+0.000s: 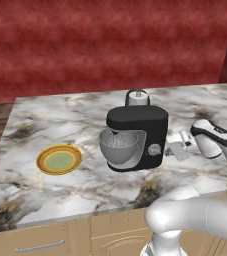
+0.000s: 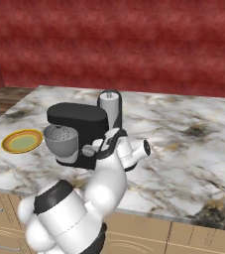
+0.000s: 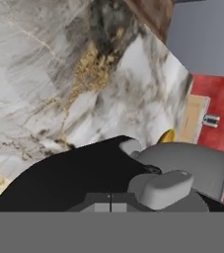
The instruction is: Add butter and sugar cubes to the stand mixer bowl and then turn on the stand mixer to begin making frosting.
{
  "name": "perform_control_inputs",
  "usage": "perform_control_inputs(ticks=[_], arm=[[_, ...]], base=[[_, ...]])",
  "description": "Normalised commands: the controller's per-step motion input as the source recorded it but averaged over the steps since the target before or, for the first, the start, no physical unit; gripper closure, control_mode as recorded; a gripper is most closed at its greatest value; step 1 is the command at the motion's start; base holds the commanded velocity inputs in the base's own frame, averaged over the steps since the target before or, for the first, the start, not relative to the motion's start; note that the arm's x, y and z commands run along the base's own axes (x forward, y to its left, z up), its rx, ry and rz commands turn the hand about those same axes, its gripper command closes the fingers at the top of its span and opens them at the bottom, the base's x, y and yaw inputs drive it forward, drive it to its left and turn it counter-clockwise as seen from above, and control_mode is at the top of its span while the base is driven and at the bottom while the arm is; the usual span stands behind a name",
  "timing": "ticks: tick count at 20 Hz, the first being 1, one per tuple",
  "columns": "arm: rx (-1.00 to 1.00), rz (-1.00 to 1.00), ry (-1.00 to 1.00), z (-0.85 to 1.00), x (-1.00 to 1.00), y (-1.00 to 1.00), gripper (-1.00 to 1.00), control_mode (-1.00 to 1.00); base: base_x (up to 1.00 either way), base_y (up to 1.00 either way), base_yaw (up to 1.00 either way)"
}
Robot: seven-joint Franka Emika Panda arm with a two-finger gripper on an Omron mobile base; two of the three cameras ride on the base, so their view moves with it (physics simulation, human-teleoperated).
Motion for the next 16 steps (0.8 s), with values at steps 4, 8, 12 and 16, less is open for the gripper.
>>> perform_control_inputs(ticks=[4, 8, 12, 16], arm=[[0.02, 0.00, -0.09, 0.30, -0.71, -0.03, 1.00, -1.00], [0.03, 0.00, -0.10, 0.42, -0.49, -0.01, 1.00, -1.00], [0.05, 0.00, -0.07, 0.26, -0.02, 0.00, 1.00, -1.00], [0.02, 0.00, -0.01, 0.01, 0.06, 0.00, 1.00, -1.00]], base=[[0.00, 0.00, 0.00], [0.00, 0.00, 0.00], [0.00, 0.00, 0.00], [0.00, 0.00, 0.00]])
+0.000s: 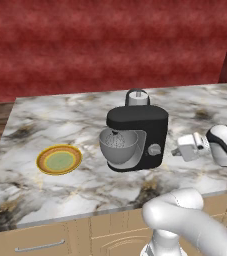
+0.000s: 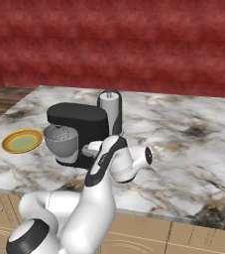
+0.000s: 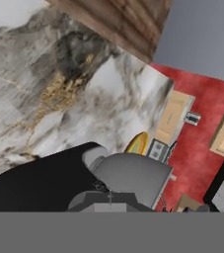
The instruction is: Add butter and sugar cubes to the stand mixer bowl and then turn on the stand mixer to begin making frosting.
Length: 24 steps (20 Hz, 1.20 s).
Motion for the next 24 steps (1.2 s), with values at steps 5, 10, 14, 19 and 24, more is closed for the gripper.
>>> perform_control_inputs(ticks=[5, 10, 14, 19, 24], arm=[[0.01, 0.00, 0.00, 0.00, 0.29, 0.00, 1.00, -1.00], [0.02, 0.00, 0.00, 0.00, 0.49, 0.00, 1.00, -1.00], [0.00, 0.00, 0.00, 0.00, 0.39, 0.00, 1.00, -1.00], [0.00, 0.00, 0.01, 0.00, 0.30, 0.00, 1.00, -1.00], [0.00, 0.00, 0.00, -0.04, 0.06, 0.00, 1.00, -1.00]], base=[[0.00, 0.00, 0.00], [0.00, 0.00, 0.00], [0.00, 0.00, 0.00], [0.00, 0.00, 0.00], [0.00, 0.00, 0.00]])
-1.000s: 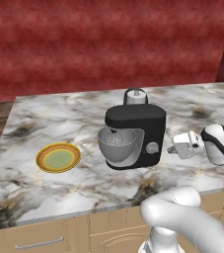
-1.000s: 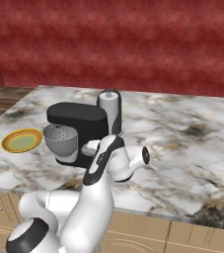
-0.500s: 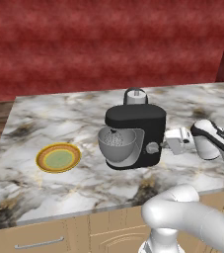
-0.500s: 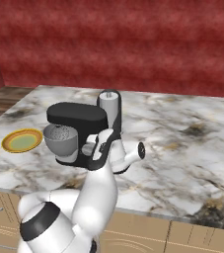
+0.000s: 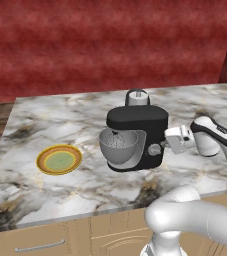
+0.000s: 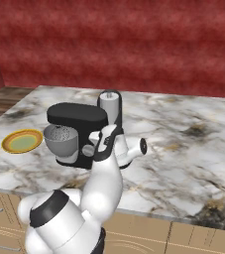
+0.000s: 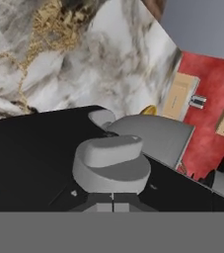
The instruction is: Add butter and sugar cubes to the stand mixer bowl and then turn on the stand mixer to begin making frosting.
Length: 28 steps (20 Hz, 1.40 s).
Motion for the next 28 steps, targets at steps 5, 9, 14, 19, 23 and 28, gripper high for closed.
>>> perform_control_inputs(ticks=[5, 9, 14, 19, 23, 28], arm=[[0.00, 0.00, 0.00, -0.17, -0.07, 0.09, 1.00, -1.00], [0.00, 0.00, 0.00, -0.39, -0.26, 0.25, 1.00, -1.00], [0.00, 0.00, 0.00, -0.37, -0.17, 0.27, 1.00, -1.00], [0.00, 0.00, 0.00, -0.14, 0.00, 0.30, 1.00, -1.00], [0.00, 0.00, 0.01, -0.15, 0.00, 0.51, 1.00, -1.00], [0.00, 0.00, 0.07, -0.30, 0.00, 0.74, 1.00, -1.00]], base=[[0.00, 0.00, 0.00], [0.00, 0.00, 0.00], [0.00, 0.00, 0.00], [0.00, 0.00, 0.00], [0.00, 0.00, 0.00], [0.00, 0.00, 0.00]])
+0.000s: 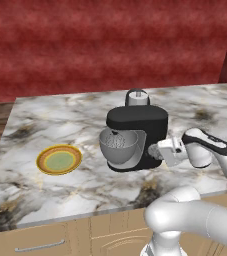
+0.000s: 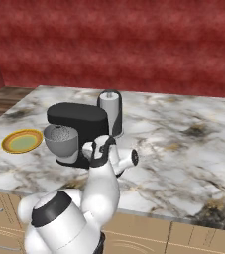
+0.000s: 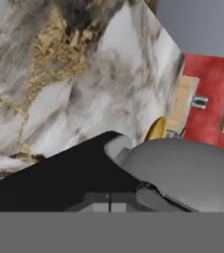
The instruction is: Add butter and sugar cubes to the stand mixer bowl and then turn on the stand mixer to begin making frosting.
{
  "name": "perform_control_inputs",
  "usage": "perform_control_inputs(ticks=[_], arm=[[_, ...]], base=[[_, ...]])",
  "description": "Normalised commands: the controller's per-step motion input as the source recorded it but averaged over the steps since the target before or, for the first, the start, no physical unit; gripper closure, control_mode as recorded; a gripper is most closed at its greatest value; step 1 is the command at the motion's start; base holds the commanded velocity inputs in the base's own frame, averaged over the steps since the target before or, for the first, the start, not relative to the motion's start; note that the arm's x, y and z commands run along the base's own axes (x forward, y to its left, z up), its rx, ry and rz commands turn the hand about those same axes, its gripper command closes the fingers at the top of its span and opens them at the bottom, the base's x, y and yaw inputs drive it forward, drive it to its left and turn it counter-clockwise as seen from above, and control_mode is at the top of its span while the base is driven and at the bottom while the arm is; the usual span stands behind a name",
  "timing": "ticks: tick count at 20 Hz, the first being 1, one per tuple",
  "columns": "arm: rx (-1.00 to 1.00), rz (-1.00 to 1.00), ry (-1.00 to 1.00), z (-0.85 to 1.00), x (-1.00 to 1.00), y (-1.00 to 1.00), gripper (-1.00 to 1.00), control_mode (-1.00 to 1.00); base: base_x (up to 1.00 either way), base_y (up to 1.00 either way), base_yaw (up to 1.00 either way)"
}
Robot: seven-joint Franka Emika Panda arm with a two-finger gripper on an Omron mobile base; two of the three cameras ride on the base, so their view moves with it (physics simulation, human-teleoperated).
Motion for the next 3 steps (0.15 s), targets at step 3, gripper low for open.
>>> perform_control_inputs(ticks=[3], arm=[[0.00, 0.00, 0.07, -0.25, 0.00, 0.78, 1.00, -1.00]], base=[[0.00, 0.00, 0.00]])
